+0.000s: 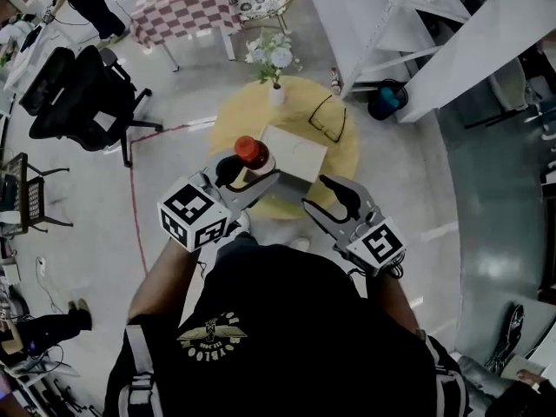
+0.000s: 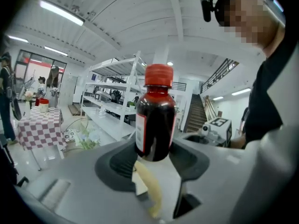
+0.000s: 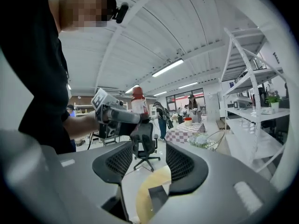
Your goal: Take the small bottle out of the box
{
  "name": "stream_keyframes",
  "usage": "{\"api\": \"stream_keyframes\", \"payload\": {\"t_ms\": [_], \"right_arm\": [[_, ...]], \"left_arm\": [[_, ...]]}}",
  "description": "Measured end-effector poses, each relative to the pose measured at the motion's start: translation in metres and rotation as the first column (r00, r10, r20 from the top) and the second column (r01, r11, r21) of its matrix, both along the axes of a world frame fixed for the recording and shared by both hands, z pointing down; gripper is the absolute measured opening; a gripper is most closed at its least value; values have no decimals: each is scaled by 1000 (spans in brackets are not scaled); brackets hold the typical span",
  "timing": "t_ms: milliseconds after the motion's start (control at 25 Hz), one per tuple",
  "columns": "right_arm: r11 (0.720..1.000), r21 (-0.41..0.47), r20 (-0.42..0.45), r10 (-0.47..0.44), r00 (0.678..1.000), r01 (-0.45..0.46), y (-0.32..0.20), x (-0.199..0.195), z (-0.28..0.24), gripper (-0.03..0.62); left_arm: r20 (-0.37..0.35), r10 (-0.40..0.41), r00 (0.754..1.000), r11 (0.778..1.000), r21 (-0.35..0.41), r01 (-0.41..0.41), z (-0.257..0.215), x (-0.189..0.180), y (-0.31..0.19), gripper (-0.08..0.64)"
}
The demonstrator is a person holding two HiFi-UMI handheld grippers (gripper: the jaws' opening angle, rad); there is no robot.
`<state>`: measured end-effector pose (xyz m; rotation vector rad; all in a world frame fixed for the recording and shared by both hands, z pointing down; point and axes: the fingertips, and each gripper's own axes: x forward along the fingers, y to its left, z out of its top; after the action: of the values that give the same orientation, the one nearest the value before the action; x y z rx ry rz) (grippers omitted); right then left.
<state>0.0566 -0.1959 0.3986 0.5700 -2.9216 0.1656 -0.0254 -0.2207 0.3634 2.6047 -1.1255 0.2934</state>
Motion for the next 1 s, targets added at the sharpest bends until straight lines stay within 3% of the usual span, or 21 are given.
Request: {"api": "stream_keyframes", "payload": {"t_ms": [280, 440, 720, 1000], "right_arm": [[995, -4, -4, 103, 995, -103, -12, -29, 3, 235], [983, -37, -6, 180, 984, -180, -16, -44, 8, 235], [955, -32, -29, 293, 956, -294, -28, -67, 6, 233], [933, -24, -46, 357, 933, -358, -31, -90, 6, 232]], "left_arm": [[37, 139, 990, 990, 21, -140, -31, -22, -26, 0], [21, 223, 975, 974, 18, -224, -49, -32, -39, 0], [8, 389, 921, 921, 27, -389, -89, -48, -60, 0], [11, 492, 870, 869, 55, -492, -123, -65, -72, 0]]}}
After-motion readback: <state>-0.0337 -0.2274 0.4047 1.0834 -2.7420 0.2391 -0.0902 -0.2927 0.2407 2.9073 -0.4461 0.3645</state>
